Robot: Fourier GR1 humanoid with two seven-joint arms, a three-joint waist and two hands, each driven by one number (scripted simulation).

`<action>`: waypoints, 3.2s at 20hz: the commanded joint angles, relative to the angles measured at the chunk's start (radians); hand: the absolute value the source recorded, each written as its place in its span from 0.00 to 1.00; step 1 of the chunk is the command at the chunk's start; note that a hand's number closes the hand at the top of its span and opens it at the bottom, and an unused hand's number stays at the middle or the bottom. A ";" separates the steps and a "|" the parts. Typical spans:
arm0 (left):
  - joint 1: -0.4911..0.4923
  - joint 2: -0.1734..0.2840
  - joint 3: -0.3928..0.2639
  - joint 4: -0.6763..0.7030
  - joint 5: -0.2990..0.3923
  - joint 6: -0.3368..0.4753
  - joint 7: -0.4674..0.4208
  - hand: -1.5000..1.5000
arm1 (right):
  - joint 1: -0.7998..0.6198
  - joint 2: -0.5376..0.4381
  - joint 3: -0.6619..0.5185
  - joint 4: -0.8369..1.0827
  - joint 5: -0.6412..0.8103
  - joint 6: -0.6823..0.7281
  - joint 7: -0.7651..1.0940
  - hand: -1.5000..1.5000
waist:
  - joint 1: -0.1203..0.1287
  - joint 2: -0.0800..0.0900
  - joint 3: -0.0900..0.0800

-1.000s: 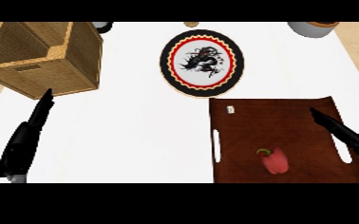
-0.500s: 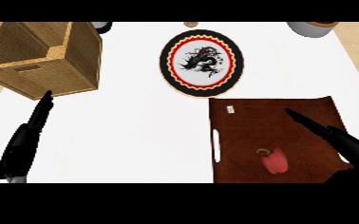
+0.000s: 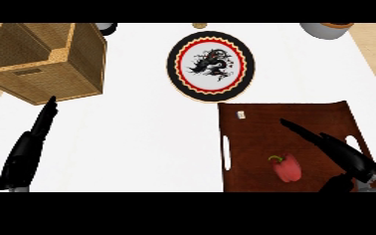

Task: Pick the bell pepper from the tray and place it in the plate

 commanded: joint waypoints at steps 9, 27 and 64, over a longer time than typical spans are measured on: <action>0.016 -0.044 0.088 0.003 -0.047 -0.070 -0.022 0.50 | -0.058 0.105 0.009 0.110 0.137 -0.013 -0.059 0.00 | 0.000 0.000 0.000; -0.054 -0.110 0.068 0.021 -0.128 -0.099 -0.024 0.50 | -0.381 -0.068 -0.162 0.390 0.330 -0.156 -0.016 1.00 | 0.075 0.022 0.001; -0.068 -0.124 0.090 0.003 -0.139 -0.108 0.033 0.50 | -1.257 0.112 -0.243 1.019 0.399 -0.420 -0.198 1.00 | 0.027 0.008 0.000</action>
